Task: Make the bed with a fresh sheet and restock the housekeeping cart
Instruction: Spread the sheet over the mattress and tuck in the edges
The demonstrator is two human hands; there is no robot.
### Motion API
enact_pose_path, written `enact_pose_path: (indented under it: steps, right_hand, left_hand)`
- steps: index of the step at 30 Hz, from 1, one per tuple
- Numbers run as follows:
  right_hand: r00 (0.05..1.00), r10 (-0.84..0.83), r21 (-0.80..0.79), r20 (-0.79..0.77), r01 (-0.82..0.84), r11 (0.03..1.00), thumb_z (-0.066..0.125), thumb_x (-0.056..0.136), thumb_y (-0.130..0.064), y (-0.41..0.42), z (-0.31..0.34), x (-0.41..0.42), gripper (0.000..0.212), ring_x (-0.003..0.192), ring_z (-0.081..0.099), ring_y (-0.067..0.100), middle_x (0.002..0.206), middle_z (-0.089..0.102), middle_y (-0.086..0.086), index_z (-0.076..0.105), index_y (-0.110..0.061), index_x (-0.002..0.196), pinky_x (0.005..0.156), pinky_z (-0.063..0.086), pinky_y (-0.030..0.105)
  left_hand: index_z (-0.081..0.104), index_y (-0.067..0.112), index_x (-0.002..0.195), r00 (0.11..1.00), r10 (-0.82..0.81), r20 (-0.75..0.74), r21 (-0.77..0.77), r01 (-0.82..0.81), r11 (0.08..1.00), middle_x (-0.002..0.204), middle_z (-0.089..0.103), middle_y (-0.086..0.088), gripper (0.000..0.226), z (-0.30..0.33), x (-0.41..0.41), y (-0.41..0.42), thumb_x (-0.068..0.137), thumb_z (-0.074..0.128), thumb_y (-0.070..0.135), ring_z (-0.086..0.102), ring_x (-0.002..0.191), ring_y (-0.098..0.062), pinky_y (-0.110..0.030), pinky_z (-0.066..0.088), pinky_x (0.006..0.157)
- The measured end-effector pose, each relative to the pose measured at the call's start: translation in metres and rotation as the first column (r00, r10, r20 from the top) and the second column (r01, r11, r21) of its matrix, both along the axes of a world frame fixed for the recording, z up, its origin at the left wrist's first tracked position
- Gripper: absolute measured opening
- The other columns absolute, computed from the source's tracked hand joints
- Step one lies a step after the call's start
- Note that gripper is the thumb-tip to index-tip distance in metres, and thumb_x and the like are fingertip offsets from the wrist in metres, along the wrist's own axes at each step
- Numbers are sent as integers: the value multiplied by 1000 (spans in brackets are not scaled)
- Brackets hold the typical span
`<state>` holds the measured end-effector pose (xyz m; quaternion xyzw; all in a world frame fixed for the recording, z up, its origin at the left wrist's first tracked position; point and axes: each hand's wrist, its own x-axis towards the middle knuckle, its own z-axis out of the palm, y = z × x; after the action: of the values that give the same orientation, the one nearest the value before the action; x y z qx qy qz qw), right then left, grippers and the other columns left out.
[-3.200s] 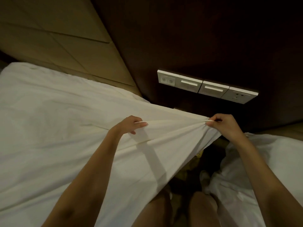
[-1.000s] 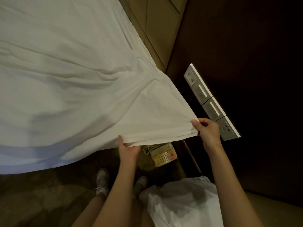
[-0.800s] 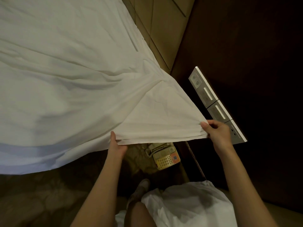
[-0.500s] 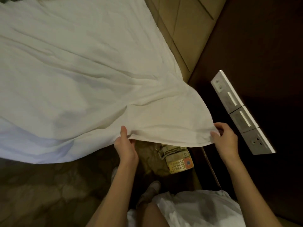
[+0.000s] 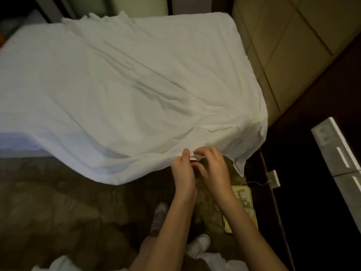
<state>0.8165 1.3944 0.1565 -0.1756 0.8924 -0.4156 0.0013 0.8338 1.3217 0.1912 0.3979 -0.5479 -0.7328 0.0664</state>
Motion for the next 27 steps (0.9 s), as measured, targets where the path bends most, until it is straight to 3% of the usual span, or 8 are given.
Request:
enact_pose_path:
  steps: [7,11,13,15,17,19,22,27]
  right_hand:
    - [989,94,-11,-118,-95,995,59,87,-2,-18,7,-13,11,83,49,3,91,59,-3,63,-11,91,68,40,14]
    - [973,135,41,-188,-129,991,55,87,-7,-24,12,-19,6,78,49,6,85,57,-1,60,-11,86,63,38,20]
    - [979,99,23,-180,-97,995,58,88,-5,-23,17,-19,7,78,47,5,85,55,-6,59,-11,87,63,39,22]
    - [978,88,-4,-190,-91,996,59,87,-2,-21,24,-21,8,79,47,5,85,51,-9,59,-10,86,64,40,23]
    - [975,97,-18,-202,-102,995,60,85,0,-15,29,-25,9,80,49,8,85,51,-8,58,-9,85,64,38,22]
    - [975,101,-9,-196,-105,994,62,85,0,-8,35,-28,10,79,49,8,84,51,-8,59,-9,85,64,37,19]
    - [977,103,-2,-185,-105,995,62,86,0,2,42,-28,9,78,48,8,84,51,-7,59,-8,86,65,38,19]
    - [993,79,-28,-90,-81,996,61,88,-4,21,43,-27,12,79,53,13,83,54,-6,57,-14,84,68,42,19]
  left_hand:
    - [60,7,90,998,-33,-54,124,39,991,71,61,3,30,8,7,-24,102,39,25,59,72,-7,-22,47,71]
    - [64,13,89,996,-40,-76,145,51,988,89,68,-7,33,11,13,-31,102,39,30,65,85,-11,-23,51,76]
    - [66,12,89,994,86,-75,196,-70,978,90,70,-8,30,10,9,-34,100,45,30,67,86,-15,-27,53,77]
    - [65,9,98,953,302,-22,460,-258,849,95,69,-10,20,5,0,-41,97,53,26,65,89,-21,-31,53,75]
    - [60,5,113,898,438,50,740,-328,588,104,66,-15,26,5,-8,-51,93,58,22,63,91,-26,-35,55,70]
    - [57,4,118,851,518,91,843,-343,414,112,64,-19,32,4,-14,-63,91,61,21,63,95,-31,-42,57,75]
    - [57,9,121,817,571,78,878,-328,348,120,64,-17,37,2,-13,-78,89,65,25,61,108,-34,-48,49,94]
    - [58,18,121,768,639,36,826,-383,414,112,66,-9,37,1,-2,-106,87,67,29,63,103,-29,-43,57,76]
